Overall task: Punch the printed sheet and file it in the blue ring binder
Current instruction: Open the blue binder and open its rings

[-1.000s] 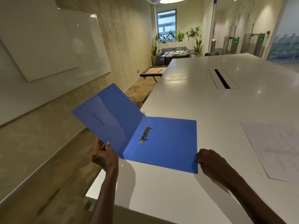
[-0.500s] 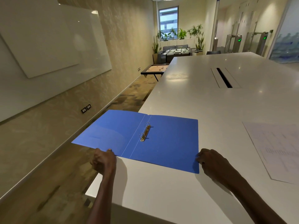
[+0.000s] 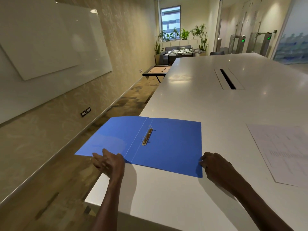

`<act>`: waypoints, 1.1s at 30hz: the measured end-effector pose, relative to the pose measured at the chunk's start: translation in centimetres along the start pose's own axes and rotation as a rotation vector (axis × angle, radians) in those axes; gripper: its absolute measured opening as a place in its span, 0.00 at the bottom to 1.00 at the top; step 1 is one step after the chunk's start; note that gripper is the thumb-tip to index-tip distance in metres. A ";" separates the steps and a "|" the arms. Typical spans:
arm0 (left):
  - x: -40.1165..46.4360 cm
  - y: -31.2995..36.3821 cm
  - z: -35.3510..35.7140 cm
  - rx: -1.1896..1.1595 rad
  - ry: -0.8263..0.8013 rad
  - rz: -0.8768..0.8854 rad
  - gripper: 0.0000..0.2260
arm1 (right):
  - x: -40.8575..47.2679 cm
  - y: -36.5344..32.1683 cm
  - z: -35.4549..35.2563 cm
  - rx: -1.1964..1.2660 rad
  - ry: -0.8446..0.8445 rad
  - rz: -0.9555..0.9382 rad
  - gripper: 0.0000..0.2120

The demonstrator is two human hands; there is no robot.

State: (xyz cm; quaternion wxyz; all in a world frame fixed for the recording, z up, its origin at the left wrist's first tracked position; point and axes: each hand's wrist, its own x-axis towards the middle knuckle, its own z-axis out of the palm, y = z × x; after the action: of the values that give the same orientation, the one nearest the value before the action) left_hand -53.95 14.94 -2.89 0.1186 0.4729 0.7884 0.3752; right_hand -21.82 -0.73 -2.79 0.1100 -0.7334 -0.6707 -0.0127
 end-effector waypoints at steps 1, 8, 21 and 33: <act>-0.1 0.2 0.2 -0.039 -0.022 0.021 0.25 | 0.0 -0.1 -0.2 0.001 0.000 0.006 0.15; -0.9 1.9 1.1 -0.393 -0.188 0.248 0.20 | -0.1 -1.7 -2.1 -0.001 -0.048 0.073 0.11; 2.0 3.9 2.4 -0.334 -0.365 0.461 0.13 | 6.3 -12.2 -0.4 0.536 0.175 0.071 0.09; 2.3 3.9 4.6 -0.435 -0.463 0.532 0.06 | 13.3 -17.5 3.5 0.766 0.230 0.253 0.09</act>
State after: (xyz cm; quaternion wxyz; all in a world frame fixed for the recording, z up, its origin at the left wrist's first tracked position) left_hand -50.09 20.14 -2.93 0.2886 0.6961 0.4934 0.4345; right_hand -38.21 14.26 -1.50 0.4497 -0.7099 -0.5149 0.1694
